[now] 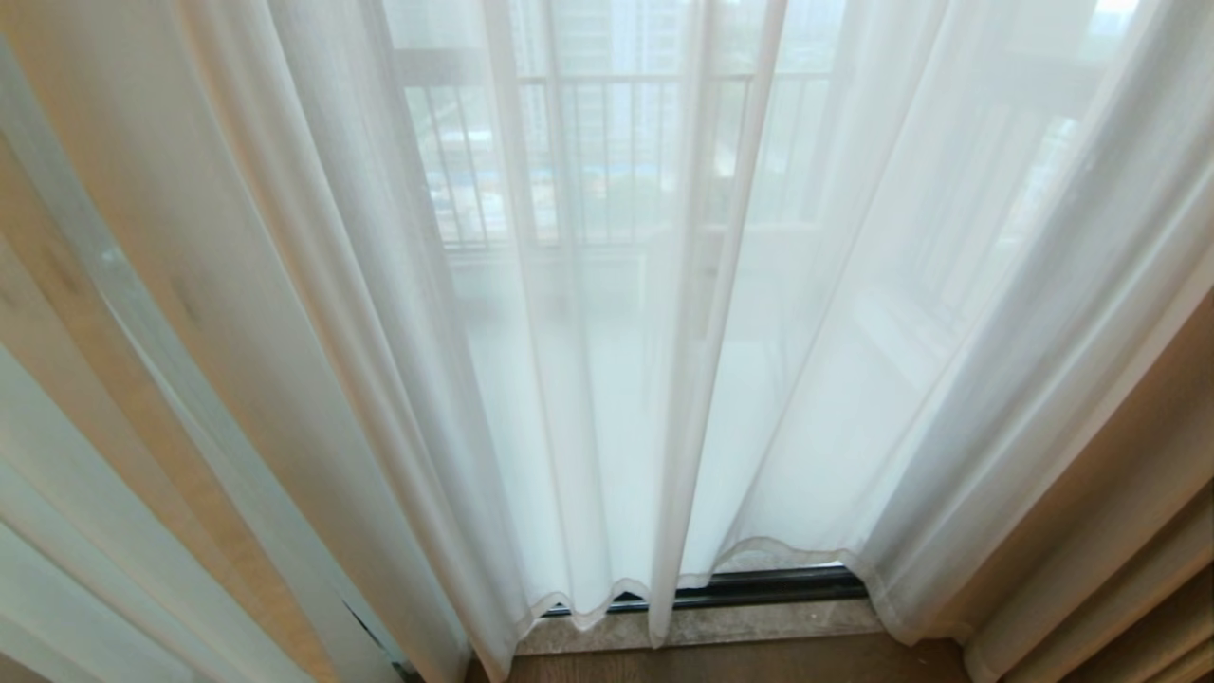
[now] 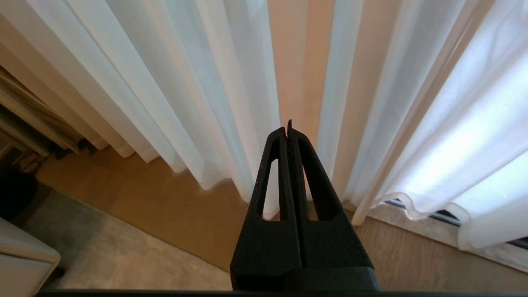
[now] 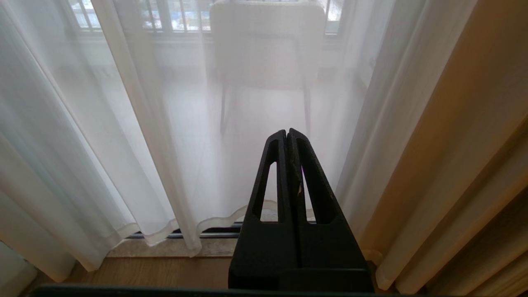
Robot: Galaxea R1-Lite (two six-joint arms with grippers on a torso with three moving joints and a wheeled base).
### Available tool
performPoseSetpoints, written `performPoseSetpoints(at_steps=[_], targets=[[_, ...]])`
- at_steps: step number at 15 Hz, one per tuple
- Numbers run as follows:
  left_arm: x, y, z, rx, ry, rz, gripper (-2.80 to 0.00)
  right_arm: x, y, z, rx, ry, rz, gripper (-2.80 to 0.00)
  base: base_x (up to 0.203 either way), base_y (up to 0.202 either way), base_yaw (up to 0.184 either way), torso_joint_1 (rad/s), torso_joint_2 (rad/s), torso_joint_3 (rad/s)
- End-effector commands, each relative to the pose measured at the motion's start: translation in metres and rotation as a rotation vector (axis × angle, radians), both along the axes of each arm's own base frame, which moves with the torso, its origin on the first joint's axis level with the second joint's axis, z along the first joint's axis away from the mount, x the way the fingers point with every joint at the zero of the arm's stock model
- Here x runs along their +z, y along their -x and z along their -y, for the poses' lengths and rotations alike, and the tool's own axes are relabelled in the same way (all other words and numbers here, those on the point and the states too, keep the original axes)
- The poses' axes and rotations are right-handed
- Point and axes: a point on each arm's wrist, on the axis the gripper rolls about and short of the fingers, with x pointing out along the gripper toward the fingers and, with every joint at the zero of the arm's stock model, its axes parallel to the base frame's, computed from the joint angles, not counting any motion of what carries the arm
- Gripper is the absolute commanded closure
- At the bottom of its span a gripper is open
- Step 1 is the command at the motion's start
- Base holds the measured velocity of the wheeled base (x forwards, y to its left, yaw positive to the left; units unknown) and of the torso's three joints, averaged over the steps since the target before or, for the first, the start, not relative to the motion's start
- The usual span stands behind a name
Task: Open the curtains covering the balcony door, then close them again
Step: Pull the inner curtains open on both sides
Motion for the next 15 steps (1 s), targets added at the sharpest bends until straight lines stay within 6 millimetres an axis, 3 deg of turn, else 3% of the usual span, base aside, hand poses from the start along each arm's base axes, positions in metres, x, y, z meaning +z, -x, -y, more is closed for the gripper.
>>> performPoseSetpoints(at_steps=[1, 6, 11, 15], targets=[[0.009, -0.009, 0.000, 0.001, 0.015, -0.024, 0.00, 0.000, 0.000, 0.000, 0.001, 0.000, -0.001, 0.00, 0.000, 0.000, 0.000, 0.000, 0.00, 0.000], [0.045, -0.018, 0.000, 0.014, 0.034, 0.045, 0.00, 0.000, 0.000, 0.000, 0.000, 0.001, -0.001, 0.00, 0.000, 0.000, 0.000, 0.000, 0.00, 0.000], [0.110, -0.063, -0.004, 0.104, 0.021, 0.069, 0.00, 0.001, -0.005, 0.000, -0.001, 0.001, -0.065, 0.00, 0.000, 0.000, 0.000, 0.000, 0.00, 0.000], [0.143, -0.084, -0.008, 0.136, 0.018, 0.113, 0.00, 0.000, 0.000, 0.000, 0.002, 0.002, -0.001, 0.00, 0.000, 0.000, 0.000, 0.000, 0.00, 0.000]])
